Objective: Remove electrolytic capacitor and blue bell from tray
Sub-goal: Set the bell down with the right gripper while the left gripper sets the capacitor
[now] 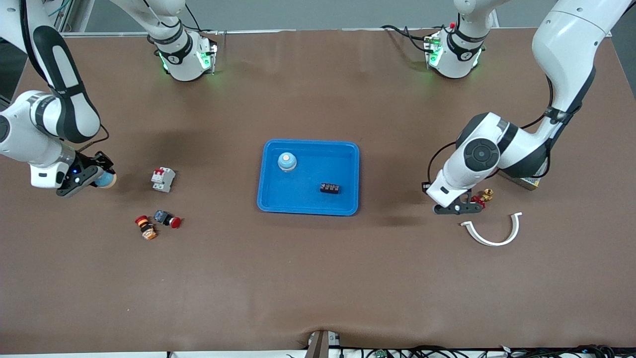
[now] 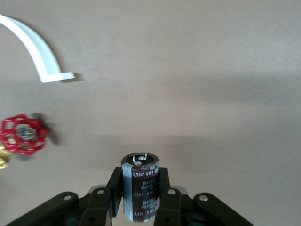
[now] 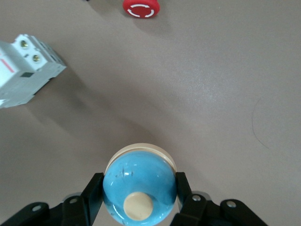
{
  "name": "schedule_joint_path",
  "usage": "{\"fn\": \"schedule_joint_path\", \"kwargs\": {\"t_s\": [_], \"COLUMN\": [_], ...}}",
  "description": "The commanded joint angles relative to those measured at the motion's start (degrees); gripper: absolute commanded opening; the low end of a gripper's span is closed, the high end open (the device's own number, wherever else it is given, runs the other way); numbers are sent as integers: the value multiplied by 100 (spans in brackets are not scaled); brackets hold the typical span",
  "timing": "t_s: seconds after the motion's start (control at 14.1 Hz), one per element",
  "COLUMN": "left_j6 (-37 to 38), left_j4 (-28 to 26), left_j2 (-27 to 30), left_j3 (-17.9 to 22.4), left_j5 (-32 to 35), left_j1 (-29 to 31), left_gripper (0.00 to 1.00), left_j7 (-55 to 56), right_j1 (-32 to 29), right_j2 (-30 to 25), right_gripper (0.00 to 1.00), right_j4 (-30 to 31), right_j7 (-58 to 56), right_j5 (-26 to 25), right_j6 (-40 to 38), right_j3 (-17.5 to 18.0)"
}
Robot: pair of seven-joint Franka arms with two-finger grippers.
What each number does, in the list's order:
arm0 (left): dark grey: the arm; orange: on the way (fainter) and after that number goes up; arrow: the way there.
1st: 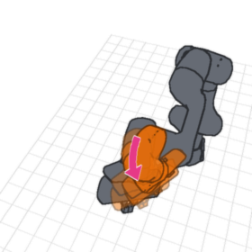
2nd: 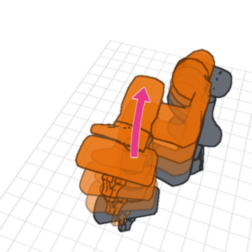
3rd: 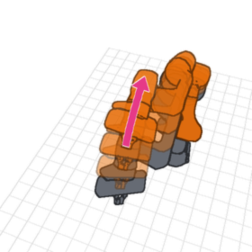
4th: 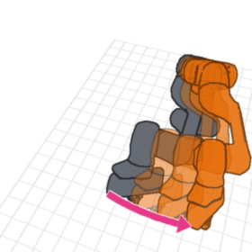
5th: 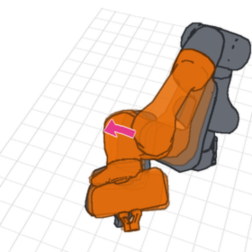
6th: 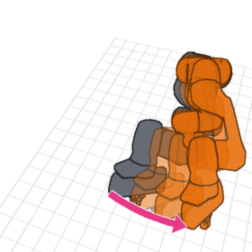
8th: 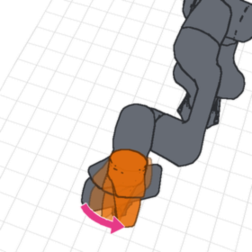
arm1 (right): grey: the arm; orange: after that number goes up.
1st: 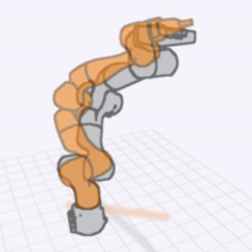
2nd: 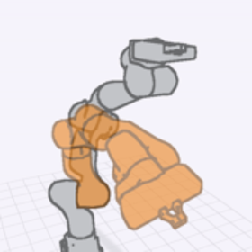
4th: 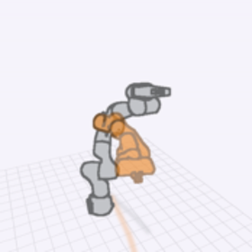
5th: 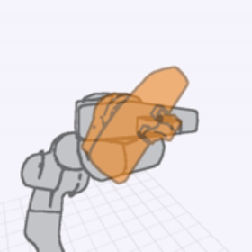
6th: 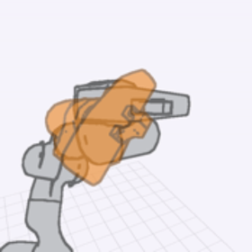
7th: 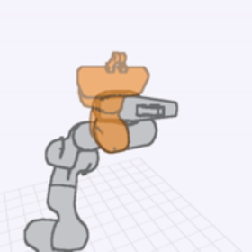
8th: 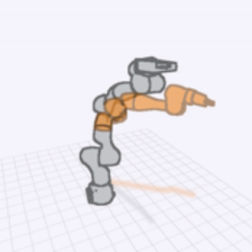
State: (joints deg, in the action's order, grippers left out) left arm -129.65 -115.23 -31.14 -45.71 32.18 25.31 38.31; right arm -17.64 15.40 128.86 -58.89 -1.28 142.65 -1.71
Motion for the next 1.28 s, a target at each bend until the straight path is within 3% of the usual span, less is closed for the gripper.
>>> {"fn": "schedule_joint_path", "kwargs": {"t_s": [0.0, 0.36, 1.21], "left_j6": [-918, -1140, -1625], "left_j4": [-1016, -1519, -1678], "left_j2": [529, 547, 205], "left_j3": [-44, -52, -61], "left_j5": [270, 1395, 1520], "left_j1": [88, 106, 167], "left_gripper": [0, 0, 0], "left_j7": [123, 852, 1082], "right_j1": [-134, -99, 59], "right_j2": [76, 288, 437], "right_gripper": [36, 36, 37], "right_j4": [296, 324, 324], "right_j7": [-35, -34, -26], "right_j5": [102, 242, 488], "right_j6": [534, 764, 887], "right_j3": [127, 144, 162]}}
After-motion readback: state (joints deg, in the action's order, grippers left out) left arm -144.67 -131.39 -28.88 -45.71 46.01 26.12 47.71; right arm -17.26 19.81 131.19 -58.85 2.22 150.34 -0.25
